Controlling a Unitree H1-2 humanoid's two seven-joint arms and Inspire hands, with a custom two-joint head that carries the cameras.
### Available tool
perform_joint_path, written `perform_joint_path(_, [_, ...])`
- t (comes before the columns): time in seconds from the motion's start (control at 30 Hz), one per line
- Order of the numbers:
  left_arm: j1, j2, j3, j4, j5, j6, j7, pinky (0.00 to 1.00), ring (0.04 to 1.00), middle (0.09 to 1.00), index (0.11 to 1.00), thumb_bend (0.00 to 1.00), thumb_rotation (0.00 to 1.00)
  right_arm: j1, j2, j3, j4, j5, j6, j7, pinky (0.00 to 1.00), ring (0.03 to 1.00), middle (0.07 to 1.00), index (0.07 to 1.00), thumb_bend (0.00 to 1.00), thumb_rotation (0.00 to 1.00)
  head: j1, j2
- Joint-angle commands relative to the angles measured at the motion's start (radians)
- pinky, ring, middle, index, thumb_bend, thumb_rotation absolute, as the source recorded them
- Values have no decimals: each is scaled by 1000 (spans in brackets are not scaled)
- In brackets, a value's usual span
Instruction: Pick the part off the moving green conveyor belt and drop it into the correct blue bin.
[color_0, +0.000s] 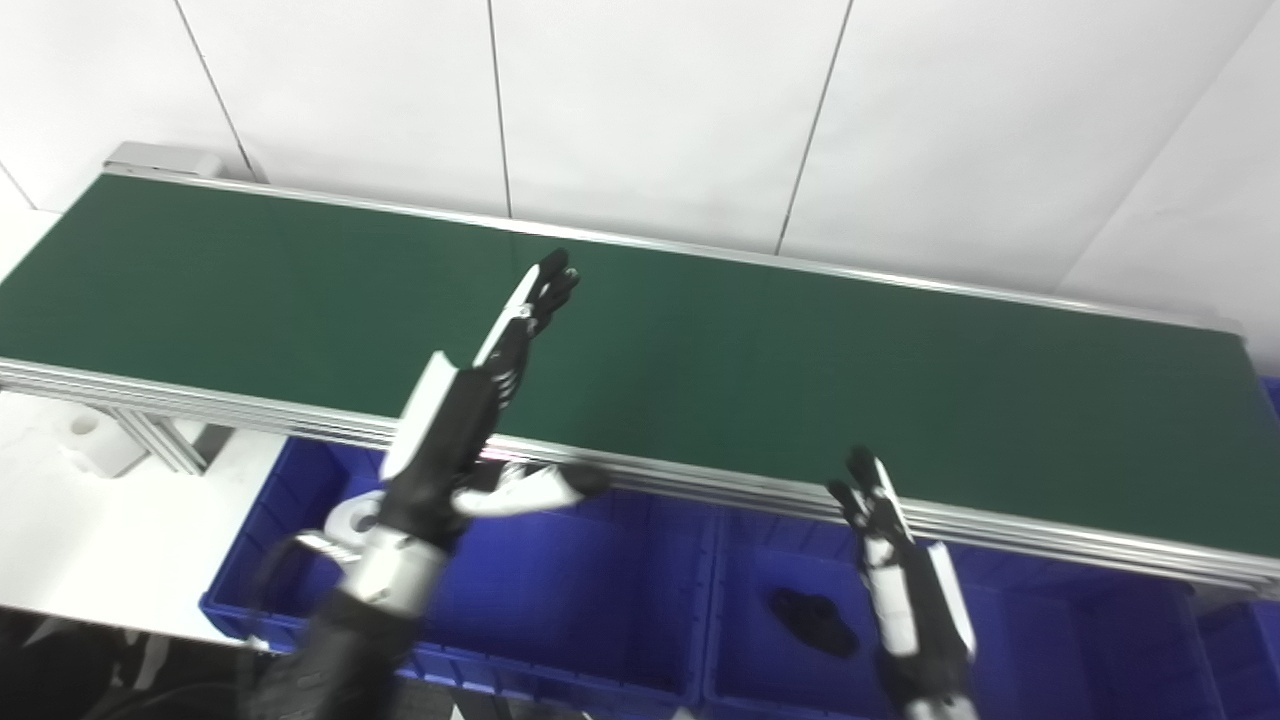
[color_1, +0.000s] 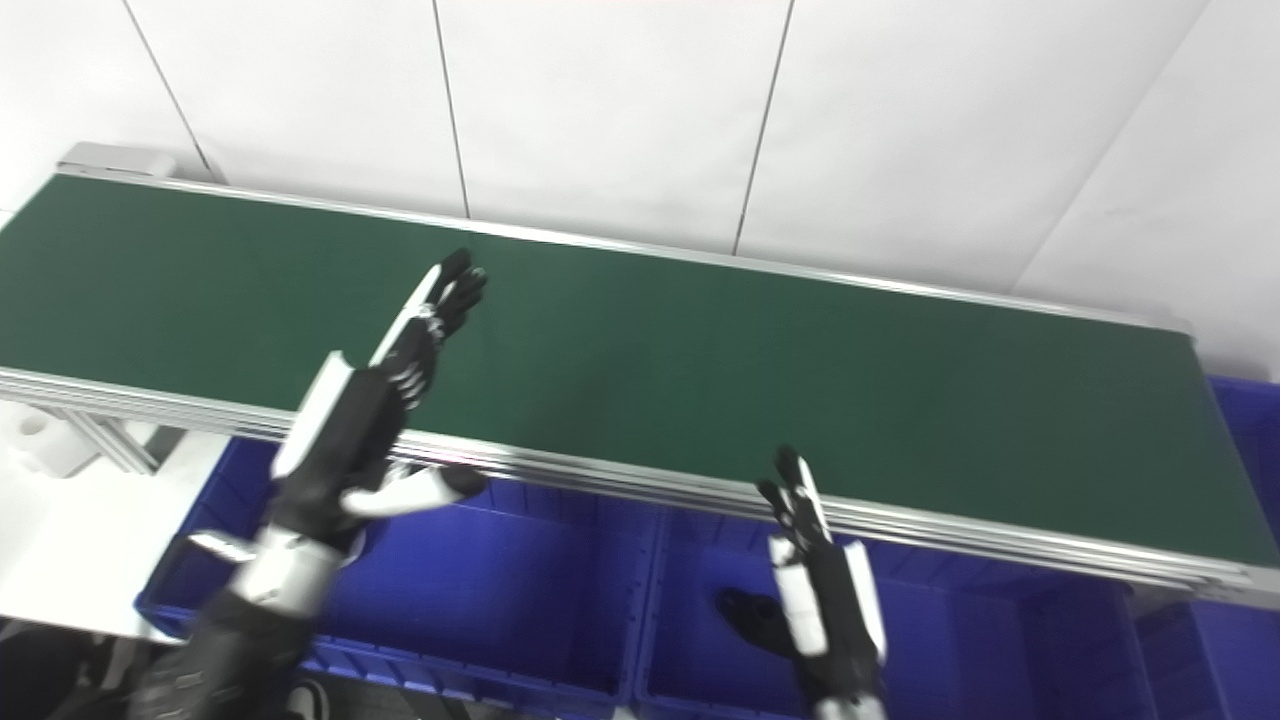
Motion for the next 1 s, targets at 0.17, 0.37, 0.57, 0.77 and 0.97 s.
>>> perform_joint_path(0.17, [10, 16, 9, 249, -144, -38, -22, 1000, 1000, 1000, 1000, 847, 793, -3, 60, 11, 14, -33, -51, -58, 1000, 968, 1000, 1000, 768, 967, -121, 7])
perform_joint_path(0.37, [-4, 15, -20, 310, -180, -89, -39, 1000, 1000, 1000, 1000, 866, 776, -3, 62, 9, 29, -58, -61, -83, 999, 972, 1000, 1000, 759, 999, -132, 6])
perform_joint_path(0.57, [15, -19, -33, 241, -252, -60, -48, 1000, 1000, 1000, 1000, 883, 722, 16, 51, 0, 15, -36, -67, -76, 999, 980, 1000, 1000, 744, 1000, -86, -11])
perform_joint_path(0.77, [50, -34, -51, 187, -242, -119, -37, 997, 1000, 1000, 1000, 881, 700, 34, 31, 1, 7, -30, -76, -69, 996, 972, 1000, 1000, 760, 999, -32, -42])
perform_joint_path(0.97, [79, -56, -62, 187, -258, -239, -23, 1000, 1000, 1000, 1000, 809, 659, 52, 1, -1, 4, -30, -96, -64, 988, 962, 1000, 1000, 760, 1000, 32, -64])
